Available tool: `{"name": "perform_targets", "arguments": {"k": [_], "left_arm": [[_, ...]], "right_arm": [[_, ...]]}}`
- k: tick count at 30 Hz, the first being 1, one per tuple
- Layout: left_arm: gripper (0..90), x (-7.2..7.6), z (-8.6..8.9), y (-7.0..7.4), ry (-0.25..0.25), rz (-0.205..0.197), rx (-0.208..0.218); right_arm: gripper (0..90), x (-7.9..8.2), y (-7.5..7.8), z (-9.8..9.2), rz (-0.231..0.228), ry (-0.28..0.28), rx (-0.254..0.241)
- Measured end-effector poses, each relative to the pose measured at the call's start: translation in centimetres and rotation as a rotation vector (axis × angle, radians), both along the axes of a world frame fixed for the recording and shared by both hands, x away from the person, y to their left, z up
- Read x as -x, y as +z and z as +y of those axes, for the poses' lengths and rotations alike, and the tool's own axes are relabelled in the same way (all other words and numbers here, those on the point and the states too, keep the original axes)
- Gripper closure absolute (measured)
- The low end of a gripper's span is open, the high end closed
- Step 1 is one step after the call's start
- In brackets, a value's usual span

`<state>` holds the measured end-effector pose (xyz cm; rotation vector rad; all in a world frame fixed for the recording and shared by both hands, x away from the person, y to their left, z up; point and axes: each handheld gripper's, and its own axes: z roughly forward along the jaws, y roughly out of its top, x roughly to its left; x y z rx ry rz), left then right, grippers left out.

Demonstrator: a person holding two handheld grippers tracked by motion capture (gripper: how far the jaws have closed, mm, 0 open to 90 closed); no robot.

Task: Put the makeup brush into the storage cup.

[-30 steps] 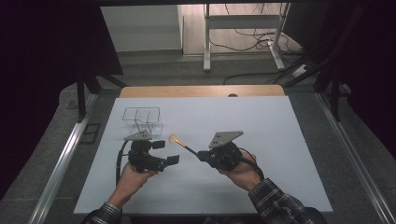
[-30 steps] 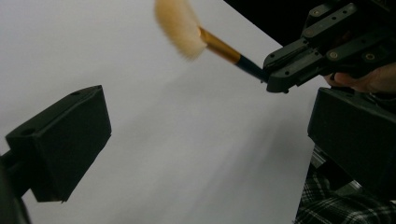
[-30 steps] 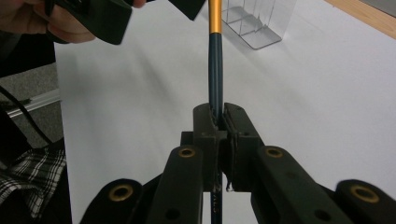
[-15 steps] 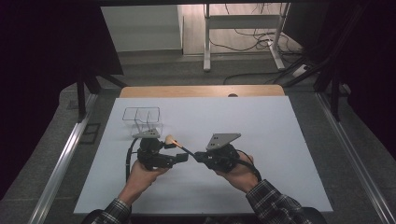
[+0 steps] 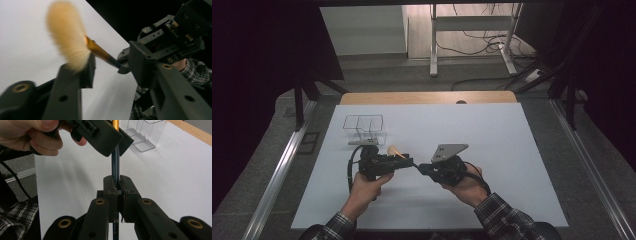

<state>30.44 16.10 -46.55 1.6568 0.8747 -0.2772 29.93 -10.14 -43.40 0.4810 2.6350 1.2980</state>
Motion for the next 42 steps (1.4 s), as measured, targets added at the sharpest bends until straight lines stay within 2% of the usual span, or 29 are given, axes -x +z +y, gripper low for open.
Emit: {"name": "perform_targets", "arguments": {"k": [3, 4, 5, 6, 10, 13, 14, 17, 19, 29, 35, 42], "left_arm": [[69.2, 0.0, 0.2, -0.2, 0.008, 0.018, 0.029], [76.5, 0.0, 0.3, -0.2, 0.004, 0.025, 0.047], [79.6, -0.1, 0.4, -0.4, -0.011, 0.038, 0.083], [82.6, 0.0, 0.3, -0.3, -0.006, 0.038, 0.083], [83.5, 0.2, 0.2, 0.0, 0.004, 0.026, 0.057], [83.6, 0.3, 0.4, 0.3, 0.026, 0.005, 0.024], [83.6, 0.3, 0.4, 0.4, 0.033, -0.001, 0.014], [83.5, 0.3, 0.5, 0.5, 0.042, -0.007, -0.003], [83.5, 0.3, 0.5, 0.6, 0.051, -0.015, -0.031], [83.5, 0.5, 0.7, 1.0, 0.09, -0.031, -0.109], [83.5, 0.7, 0.8, 1.1, 0.108, -0.043, -0.156], [83.5, 0.9, 1.3, 1.2, 0.125, -0.057, -0.17]], "right_arm": [[84.5, 0.1, 0.0, 0.1, -0.002, 0.004, 0.002], [84.5, 0.1, -0.1, 0.1, -0.002, 0.008, 0.004], [84.5, 0.1, -0.1, 0.2, -0.005, 0.009, 0.007], [84.5, 0.2, -0.1, 0.3, -0.006, 0.013, 0.012], [83.0, 0.1, -0.2, 0.4, 0.007, 0.019, 0.014], [53.5, -0.2, -0.3, 0.3, 0.013, 0.0, 0.02], [45.7, -0.4, -0.4, 0.3, 0.03, -0.005, 0.015], [28.0, -1.0, -1.0, 0.2, 0.064, -0.022, 0.007], [20.5, -1.2, -1.3, 0.2, 0.077, -0.026, 0.006], [12.0, -1.5, -1.9, -0.3, 0.102, -0.043, 0.013], [7.6, -1.6, -2.1, -0.7, 0.099, -0.054, 0.021], [5.2, -1.7, -2.3, -1.0, 0.123, -0.063, 0.032]]}}
